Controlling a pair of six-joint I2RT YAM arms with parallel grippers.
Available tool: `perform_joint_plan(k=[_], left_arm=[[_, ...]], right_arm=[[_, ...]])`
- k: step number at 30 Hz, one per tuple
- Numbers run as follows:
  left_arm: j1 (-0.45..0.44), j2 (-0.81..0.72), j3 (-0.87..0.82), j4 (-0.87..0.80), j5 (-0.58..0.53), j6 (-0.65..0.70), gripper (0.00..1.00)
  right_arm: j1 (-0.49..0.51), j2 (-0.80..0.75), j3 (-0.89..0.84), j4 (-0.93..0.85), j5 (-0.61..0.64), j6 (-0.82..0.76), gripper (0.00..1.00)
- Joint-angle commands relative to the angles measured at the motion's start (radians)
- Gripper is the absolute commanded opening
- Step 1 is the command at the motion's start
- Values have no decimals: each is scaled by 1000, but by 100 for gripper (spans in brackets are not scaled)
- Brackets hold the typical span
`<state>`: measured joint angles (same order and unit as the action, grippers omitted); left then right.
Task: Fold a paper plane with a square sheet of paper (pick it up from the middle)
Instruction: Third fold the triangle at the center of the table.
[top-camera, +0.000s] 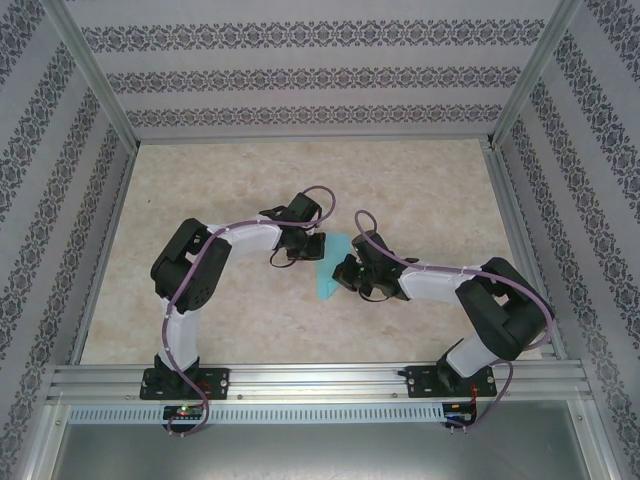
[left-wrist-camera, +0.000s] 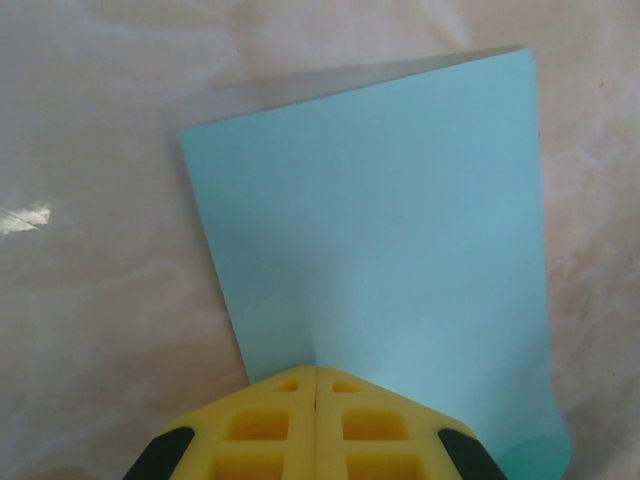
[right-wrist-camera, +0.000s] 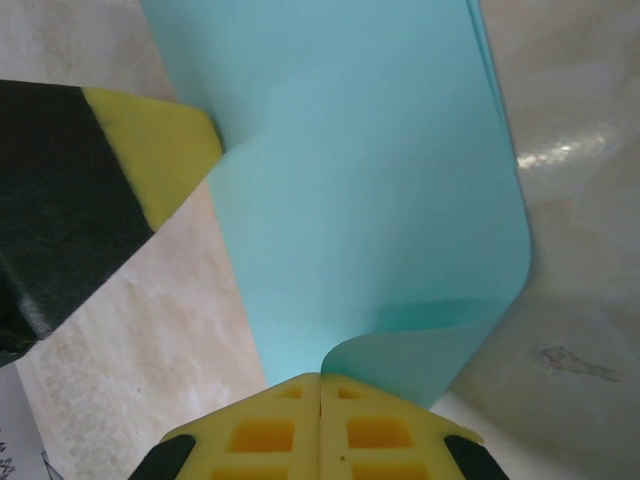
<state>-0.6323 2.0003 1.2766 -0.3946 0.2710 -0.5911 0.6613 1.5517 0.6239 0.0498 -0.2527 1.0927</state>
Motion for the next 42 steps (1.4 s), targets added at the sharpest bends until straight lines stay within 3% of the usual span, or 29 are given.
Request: perform_joint_plan(k=[1,42], left_arm=[[-2,24,6,-56,-30,22,4],[-1,42,-21,-43,-1,24,4]], right_arm=[[10,16,31,40,19,-24,6],[14,139,125,50,-9,-92,7]])
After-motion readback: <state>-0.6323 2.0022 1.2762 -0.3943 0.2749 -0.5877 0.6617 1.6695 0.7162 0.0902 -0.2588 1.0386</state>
